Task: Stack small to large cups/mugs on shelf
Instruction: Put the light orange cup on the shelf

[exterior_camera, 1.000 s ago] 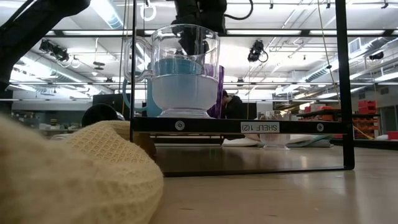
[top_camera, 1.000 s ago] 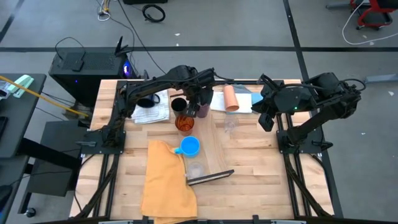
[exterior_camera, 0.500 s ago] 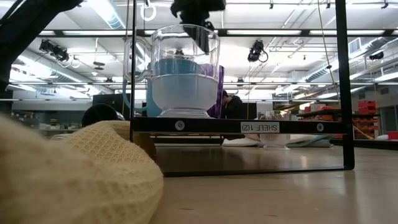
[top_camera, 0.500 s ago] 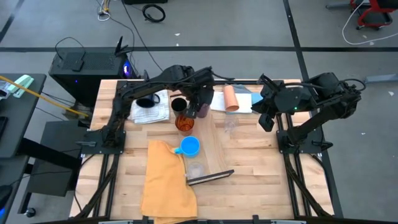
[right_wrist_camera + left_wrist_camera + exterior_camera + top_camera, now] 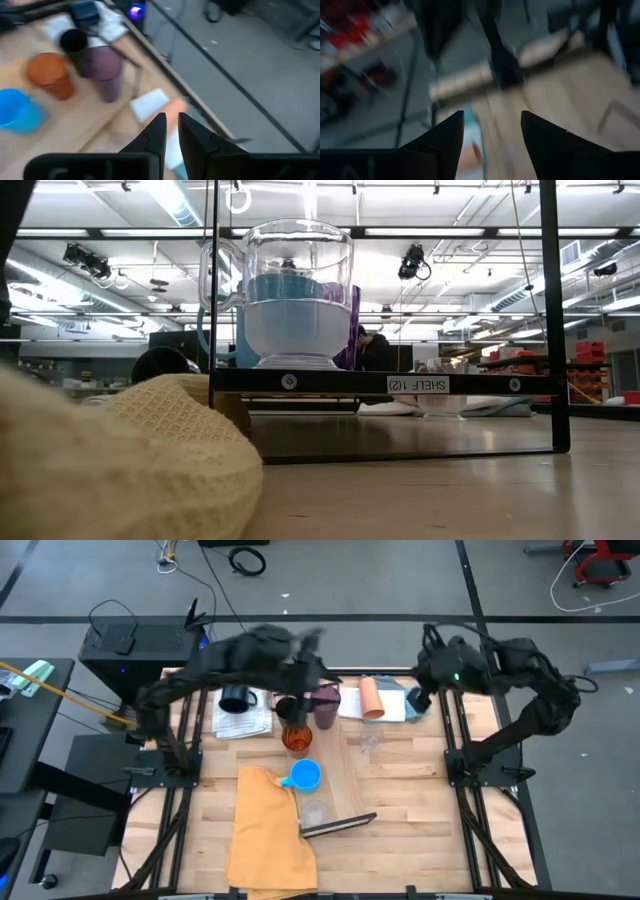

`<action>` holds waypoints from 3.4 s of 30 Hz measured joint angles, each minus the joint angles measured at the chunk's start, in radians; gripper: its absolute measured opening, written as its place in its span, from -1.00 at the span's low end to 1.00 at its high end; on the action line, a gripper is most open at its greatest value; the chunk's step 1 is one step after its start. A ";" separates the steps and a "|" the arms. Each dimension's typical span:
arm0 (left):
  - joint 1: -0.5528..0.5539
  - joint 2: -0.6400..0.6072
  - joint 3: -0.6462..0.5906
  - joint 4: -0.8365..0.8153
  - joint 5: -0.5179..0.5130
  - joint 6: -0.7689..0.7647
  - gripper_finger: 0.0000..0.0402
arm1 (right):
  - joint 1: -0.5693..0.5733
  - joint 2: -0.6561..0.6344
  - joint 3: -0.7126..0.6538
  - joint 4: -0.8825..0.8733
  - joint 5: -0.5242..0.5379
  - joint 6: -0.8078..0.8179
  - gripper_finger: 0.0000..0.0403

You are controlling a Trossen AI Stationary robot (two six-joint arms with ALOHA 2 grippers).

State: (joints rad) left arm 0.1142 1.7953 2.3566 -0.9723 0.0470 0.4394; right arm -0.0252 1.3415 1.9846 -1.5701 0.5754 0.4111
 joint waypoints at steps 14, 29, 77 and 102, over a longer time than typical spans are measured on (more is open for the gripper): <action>-0.102 -0.237 0.001 0.007 -0.013 -0.089 -0.03 | -0.396 -0.315 -0.802 0.731 -0.546 0.012 -0.73; -0.131 -0.256 -0.001 -0.075 -0.045 -0.058 -0.06 | -0.310 -0.486 -1.541 1.573 -0.638 0.355 -0.73; 0.104 -0.255 -0.001 -0.127 -0.085 -0.045 -0.14 | -0.497 -0.176 -1.266 1.060 -0.571 -0.477 -0.67; 0.187 -0.255 -0.001 -0.212 -0.088 0.018 -0.17 | -0.499 0.027 -1.266 1.201 -0.418 -0.377 -0.10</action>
State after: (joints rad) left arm 0.3010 1.5398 2.3558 -1.1839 -0.0414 0.4572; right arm -0.5239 1.3688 0.7185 -0.3689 0.1577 0.0345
